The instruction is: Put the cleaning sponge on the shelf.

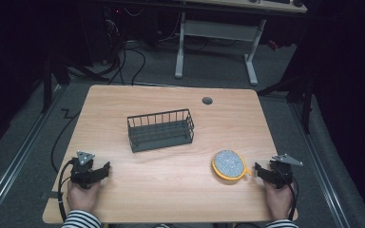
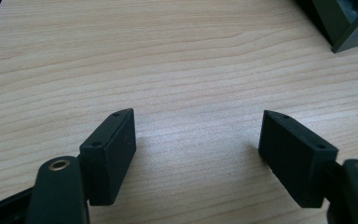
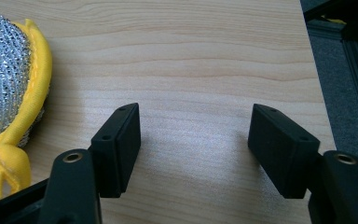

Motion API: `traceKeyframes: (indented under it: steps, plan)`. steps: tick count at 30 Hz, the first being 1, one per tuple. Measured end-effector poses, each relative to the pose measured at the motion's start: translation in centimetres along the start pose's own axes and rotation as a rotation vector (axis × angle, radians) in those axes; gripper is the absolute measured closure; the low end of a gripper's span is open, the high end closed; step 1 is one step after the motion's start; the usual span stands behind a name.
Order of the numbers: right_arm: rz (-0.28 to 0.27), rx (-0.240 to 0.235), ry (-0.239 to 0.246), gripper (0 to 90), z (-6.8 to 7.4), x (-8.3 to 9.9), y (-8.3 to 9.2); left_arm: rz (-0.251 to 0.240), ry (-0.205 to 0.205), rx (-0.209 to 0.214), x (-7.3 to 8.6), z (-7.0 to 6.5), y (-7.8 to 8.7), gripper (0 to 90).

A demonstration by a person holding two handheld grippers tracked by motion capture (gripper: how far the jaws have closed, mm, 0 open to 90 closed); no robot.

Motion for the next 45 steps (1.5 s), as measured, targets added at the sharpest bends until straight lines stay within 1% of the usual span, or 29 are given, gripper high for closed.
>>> traceKeyframes:
  steps: [9, 13, 15, 16, 18, 20, 22, 23, 26, 30, 31, 32, 33, 34, 35, 38, 40, 43, 45]
  plan:
    - [0.002, -0.005, 0.000, 33.6, 0.1, 0.0, 0.0, 0.002, -0.003, 0.006, 0.0, -0.1, 0.0, 26.5]
    - [-0.001, -0.008, 0.003, 33.5, 0.1, 0.0, 0.0, 0.000, 0.007, 0.023, 0.0, -0.1, 0.0, 25.3]
    - [-0.001, -0.009, 0.005, 33.5, 0.1, 0.0, 0.0, 0.000, 0.006, 0.022, 0.0, -0.1, 0.0, 25.3]
    - [-0.001, -0.009, 0.006, 33.5, 0.1, 0.0, 0.0, 0.001, -0.003, 0.016, 0.0, -0.1, 0.0, 25.3]
    - [-0.001, -0.010, 0.006, 33.5, 0.1, 0.0, 0.0, 0.002, -0.007, 0.013, 0.0, 0.0, 0.0, 25.8]
    - [-0.001, -0.010, 0.006, 33.5, 0.1, 0.0, 0.0, 0.002, -0.005, 0.013, 0.0, 0.0, 0.0, 25.9]
    - [-0.001, -0.010, 0.006, 33.4, 0.1, 0.0, 0.0, 0.004, 0.009, 0.025, 0.0, 0.1, 0.1, 26.6]
    - [-0.001, -0.010, 0.006, 33.4, 0.1, 0.0, 0.0, 0.004, 0.009, 0.025, 0.0, 0.1, 0.1, 26.7]
    - [-0.001, -0.010, 0.006, 33.4, 0.1, 0.0, 0.0, 0.004, 0.040, 0.043, -0.1, 0.2, 0.1, 27.2]
    - [0.000, -0.010, 0.008, 33.4, 0.1, 0.0, 0.0, 0.006, 0.062, 0.056, -0.4, 0.4, 0.3, 27.5]
    - [0.000, -0.010, 0.008, 33.4, 0.1, 0.0, 0.0, 0.004, 0.071, 0.061, -0.5, 0.4, 0.4, 27.5]
    - [0.000, -0.010, 0.008, 33.4, 0.1, 0.0, 0.0, -0.004, 0.101, 0.084, -0.7, 0.5, 0.6, 27.6]
    - [0.000, -0.010, 0.008, 33.4, 0.1, 0.0, 0.0, -0.004, 0.101, 0.084, -0.7, 0.5, 0.6, 27.5]
    - [0.001, -0.010, 0.008, 33.4, 0.1, 0.0, 0.0, -0.006, 0.115, 0.097, -0.8, 0.5, 0.8, 27.5]
    - [0.000, -0.010, 0.008, 33.4, 0.1, 0.0, 0.0, -0.008, 0.118, 0.100, -1.0, 0.5, 0.9, 27.5]
    - [0.001, -0.010, 0.008, 33.5, 0.1, 0.0, 0.0, -0.001, 0.109, 0.107, -1.3, 0.4, 1.1, 27.7]
    - [0.001, -0.010, 0.008, 33.4, 0.1, 0.0, 0.0, -0.003, 0.108, 0.124, -1.9, 0.3, 1.5, 28.9]
    - [0.001, -0.010, 0.008, 33.4, 0.2, 0.0, 0.0, 0.000, 0.098, 0.120, -2.3, 0.3, 1.8, 30.1]
    - [0.001, -0.010, 0.008, 33.5, 0.1, 0.0, 0.0, 0.002, 0.095, 0.129, -2.8, 0.1, 2.0, 30.4]
Point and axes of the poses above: each handheld gripper's, and its own axes: y roughly backward along the jaws, x roughly out of its underside, z roughly to its left, the point moved 10 cm from there along -y, roughly forward along the jaws, and after that the axes turned 3 degrees about z, right-handed, at the moved point
